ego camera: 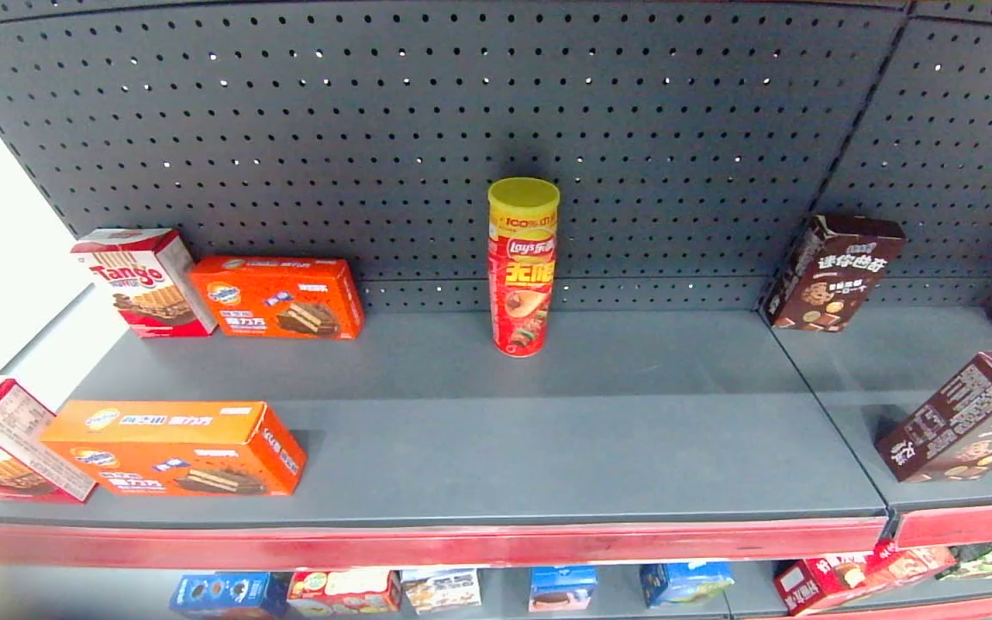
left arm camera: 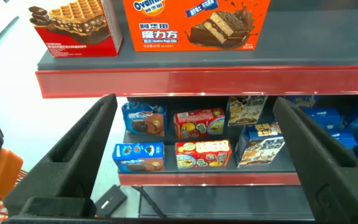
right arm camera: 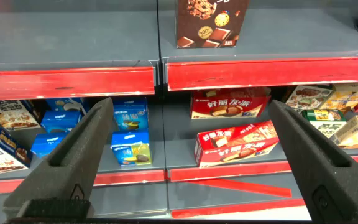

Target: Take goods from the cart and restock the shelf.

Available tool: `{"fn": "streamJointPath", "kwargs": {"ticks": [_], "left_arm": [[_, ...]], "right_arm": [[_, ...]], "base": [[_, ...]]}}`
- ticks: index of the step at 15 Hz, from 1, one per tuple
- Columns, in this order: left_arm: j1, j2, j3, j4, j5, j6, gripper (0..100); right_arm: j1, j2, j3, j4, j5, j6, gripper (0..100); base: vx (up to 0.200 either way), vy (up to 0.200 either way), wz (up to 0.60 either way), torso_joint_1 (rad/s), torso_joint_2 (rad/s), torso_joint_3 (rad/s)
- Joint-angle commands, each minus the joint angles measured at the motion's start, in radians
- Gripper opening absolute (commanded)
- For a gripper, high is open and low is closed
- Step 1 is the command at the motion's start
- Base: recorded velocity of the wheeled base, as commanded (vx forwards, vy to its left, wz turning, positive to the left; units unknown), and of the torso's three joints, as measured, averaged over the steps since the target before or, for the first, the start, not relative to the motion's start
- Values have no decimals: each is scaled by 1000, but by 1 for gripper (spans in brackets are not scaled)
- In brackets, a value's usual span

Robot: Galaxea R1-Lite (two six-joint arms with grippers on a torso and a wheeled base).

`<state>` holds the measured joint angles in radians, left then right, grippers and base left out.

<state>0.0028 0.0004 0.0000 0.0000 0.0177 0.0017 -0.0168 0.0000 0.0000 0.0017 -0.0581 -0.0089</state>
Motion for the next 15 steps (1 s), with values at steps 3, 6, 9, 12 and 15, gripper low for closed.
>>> {"fn": "streamJointPath", "kwargs": {"ticks": [3, 6, 9, 12, 15], "left_arm": [[0, 0, 0, 0, -1, -2, 100], [0, 0, 0, 2, -1, 0, 100], [0, 0, 0, 2, -1, 0, 100], [0, 0, 0, 2, -2, 1, 100], [0, 0, 0, 2, -2, 0, 100]], "right_arm": [[0, 2, 0, 0, 0, 0, 100], [0, 2, 0, 0, 0, 0, 100], [0, 0, 0, 0, 0, 0, 100], [0, 2, 0, 0, 0, 0, 100], [0, 0, 0, -2, -2, 3, 100]], "base": [[0, 0, 0, 0, 0, 0], [0, 0, 0, 0, 0, 0], [0, 0, 0, 0, 0, 0], [0, 0, 0, 0, 0, 0], [0, 0, 0, 0, 0, 0]]}}
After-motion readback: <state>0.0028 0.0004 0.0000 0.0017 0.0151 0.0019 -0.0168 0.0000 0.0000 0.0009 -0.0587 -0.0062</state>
